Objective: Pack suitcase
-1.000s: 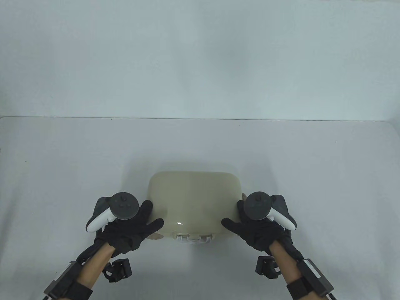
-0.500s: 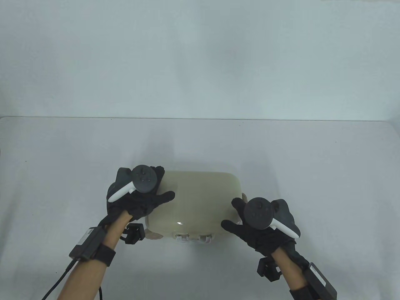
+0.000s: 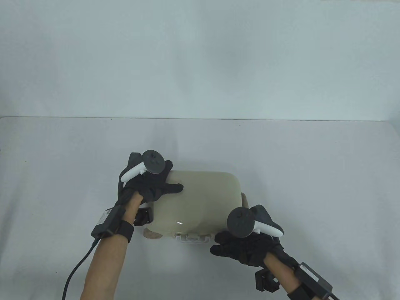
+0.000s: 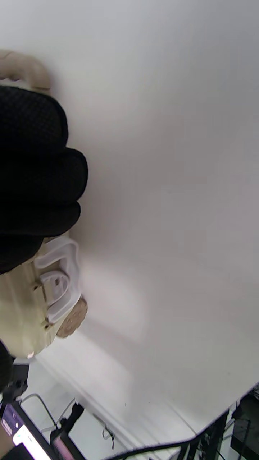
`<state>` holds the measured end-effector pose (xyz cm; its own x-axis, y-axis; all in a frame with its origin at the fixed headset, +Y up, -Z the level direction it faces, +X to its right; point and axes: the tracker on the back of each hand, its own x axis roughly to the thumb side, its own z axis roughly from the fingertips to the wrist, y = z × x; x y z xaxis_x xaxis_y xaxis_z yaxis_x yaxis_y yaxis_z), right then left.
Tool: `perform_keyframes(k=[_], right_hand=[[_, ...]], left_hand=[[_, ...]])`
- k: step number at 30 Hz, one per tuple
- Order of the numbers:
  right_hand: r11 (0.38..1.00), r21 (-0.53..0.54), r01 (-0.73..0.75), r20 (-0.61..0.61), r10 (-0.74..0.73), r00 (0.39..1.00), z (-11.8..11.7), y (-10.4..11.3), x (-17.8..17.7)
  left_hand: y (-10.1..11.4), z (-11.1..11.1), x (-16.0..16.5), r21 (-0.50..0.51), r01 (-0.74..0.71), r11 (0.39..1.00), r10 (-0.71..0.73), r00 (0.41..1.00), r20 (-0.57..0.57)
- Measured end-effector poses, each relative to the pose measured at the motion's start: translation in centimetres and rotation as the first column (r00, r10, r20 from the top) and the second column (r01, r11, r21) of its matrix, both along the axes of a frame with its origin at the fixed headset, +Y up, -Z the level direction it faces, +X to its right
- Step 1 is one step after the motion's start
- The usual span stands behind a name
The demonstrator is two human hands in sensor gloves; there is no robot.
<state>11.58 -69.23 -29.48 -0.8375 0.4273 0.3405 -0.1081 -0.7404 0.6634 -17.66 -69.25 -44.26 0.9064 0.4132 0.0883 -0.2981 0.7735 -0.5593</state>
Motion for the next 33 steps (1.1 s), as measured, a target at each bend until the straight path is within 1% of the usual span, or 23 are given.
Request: perform_keyframes(k=[2,5,7,9,11,12,15,17,19,22,25,27,29,31,32,33], right_hand=[[1.000,-0.029,0.002,0.031,-0.001,1.000,-0.2,-0.9,0.0],[0.994,-0.106,0.014,0.056,-0.008,0.998,-0.2,-2.4,-0.1],[0.982,-0.175,0.066,0.095,-0.050,0.994,-0.5,-3.6,0.0],[0.932,-0.297,0.207,0.172,-0.161,0.972,-0.8,-5.2,0.1],[0.890,-0.356,0.286,0.221,-0.217,0.951,-0.9,-6.2,0.0],[0.877,-0.375,0.300,0.225,-0.228,0.947,-0.9,-6.3,0.0],[0.871,-0.368,0.325,0.230,-0.254,0.939,-0.8,-6.5,0.0],[0.844,-0.373,0.385,0.262,-0.302,0.917,-0.6,-6.7,0.0],[0.822,-0.386,0.419,0.266,-0.336,0.904,-0.5,-6.7,-0.3],[0.829,-0.352,0.435,0.274,-0.353,0.895,-0.3,-6.9,-0.5],[0.811,-0.349,0.469,0.313,-0.371,0.874,-0.5,-7.2,0.1],[0.798,-0.364,0.480,0.324,-0.374,0.869,-0.7,-7.4,0.3],[0.798,-0.362,0.482,0.341,-0.368,0.865,-1.0,-7.5,0.6],[0.796,-0.373,0.477,0.317,-0.374,0.872,-1.2,-7.3,0.6],[0.770,-0.393,0.503,0.301,-0.409,0.861,-1.2,-7.0,0.3],[0.759,-0.402,0.512,0.295,-0.422,0.857,-1.1,-6.8,0.1]], left_hand=[[-0.3,-0.2,-0.4,-0.013,-0.028,1.000,0.027,0.999,-0.023],[-0.5,-0.4,-0.9,-0.026,-0.051,0.998,0.050,0.997,-0.058],[-0.5,-0.5,-1.2,-0.032,-0.060,0.998,0.057,0.996,-0.073],[-0.6,-0.6,-1.4,-0.039,-0.074,0.997,0.070,0.994,-0.079],[-0.6,-0.7,-1.4,-0.040,-0.079,0.996,0.076,0.994,-0.078],[-0.6,-0.7,-1.5,-0.042,-0.079,0.996,0.076,0.994,-0.077],[-0.5,-0.9,-1.4,-0.055,-0.078,0.995,0.074,0.995,-0.069],[-0.6,-1.0,-1.4,-0.061,-0.082,0.995,0.078,0.995,-0.069],[-0.6,-1.1,-1.4,-0.066,-0.078,0.995,0.074,0.995,-0.064],[-0.6,-1.2,-1.3,-0.073,-0.076,0.994,0.072,0.996,-0.058],[-0.6,-1.2,-1.3,-0.077,-0.076,0.994,0.072,0.996,-0.057],[-0.6,-1.2,-1.3,-0.078,-0.073,0.994,0.069,0.996,-0.059],[-0.6,-1.2,-1.4,-0.081,-0.074,0.994,0.069,0.996,-0.063],[-0.6,-1.2,-1.4,-0.083,-0.077,0.994,0.072,0.995,-0.065],[-0.6,-1.2,-1.4,-0.085,-0.076,0.993,0.071,0.995,-0.064],[-0.6,-1.2,-1.4,-0.085,-0.076,0.994,0.071,0.995,-0.064]])
